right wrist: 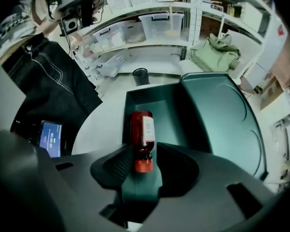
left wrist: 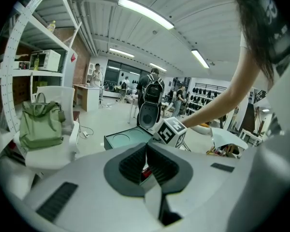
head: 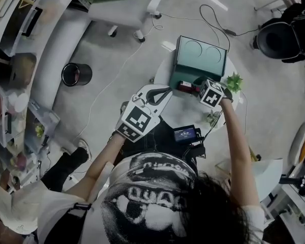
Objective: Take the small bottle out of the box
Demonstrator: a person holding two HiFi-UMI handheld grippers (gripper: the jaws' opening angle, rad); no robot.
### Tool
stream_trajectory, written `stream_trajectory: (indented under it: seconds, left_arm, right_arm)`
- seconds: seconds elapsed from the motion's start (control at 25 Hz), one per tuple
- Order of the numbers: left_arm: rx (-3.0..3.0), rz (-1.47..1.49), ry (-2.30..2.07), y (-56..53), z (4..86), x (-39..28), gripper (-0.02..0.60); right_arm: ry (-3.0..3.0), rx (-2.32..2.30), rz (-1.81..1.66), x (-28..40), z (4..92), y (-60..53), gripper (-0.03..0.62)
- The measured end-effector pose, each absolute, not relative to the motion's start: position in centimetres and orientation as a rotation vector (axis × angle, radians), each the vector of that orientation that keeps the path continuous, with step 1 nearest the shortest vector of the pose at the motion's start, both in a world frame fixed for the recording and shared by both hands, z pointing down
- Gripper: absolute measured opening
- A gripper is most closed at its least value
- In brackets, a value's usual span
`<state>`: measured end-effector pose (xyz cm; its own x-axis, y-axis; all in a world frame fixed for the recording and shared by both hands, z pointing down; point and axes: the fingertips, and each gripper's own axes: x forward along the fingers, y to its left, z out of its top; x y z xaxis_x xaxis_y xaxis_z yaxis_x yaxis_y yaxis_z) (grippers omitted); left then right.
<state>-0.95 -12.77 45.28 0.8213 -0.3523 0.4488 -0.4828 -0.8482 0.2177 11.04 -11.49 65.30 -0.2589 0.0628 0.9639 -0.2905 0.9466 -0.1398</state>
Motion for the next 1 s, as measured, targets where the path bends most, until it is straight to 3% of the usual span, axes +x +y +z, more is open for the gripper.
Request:
stream_trajectory:
  seconds: [0.28,0.32,0.36,0.4,0.56,1.0]
  left_arm:
    - [2.659,0.564,-0.671,-14.2,46.0,-1.8,0.014]
    - [2.658,0.564,-0.676,-14.4,46.1,-1.9,0.014]
    - [2.657,0.563,-0.681,-14.6,46.1,-2.0,0.014]
    - [2.656,0.563,-0.686,-14.8,46.2,-2.1,0.014]
    - [2.642,0.560,-0.712,-15.6,46.5,-2.6,0.014]
    - [2.600,0.571,-0.757,-15.8,47.3,-3.4,0.014]
  right_arm:
    - [-1.826,0.333,0.382,11.9,64.9,-13.8,0.201]
    - [-1.840,0.447,0.400,12.6,64.5,-14.8,0.160]
    - [-1.857,0.555,0.415,13.3,64.0,-15.9,0.058]
    - [-1.873,0.625,0.431,13.6,63.4,-16.6,0.037]
    - [-1.876,0.512,0.436,12.7,63.3,-15.4,0.155]
    - [-1.779,0.275,0.306,9.3,67.9,-13.3,0.209]
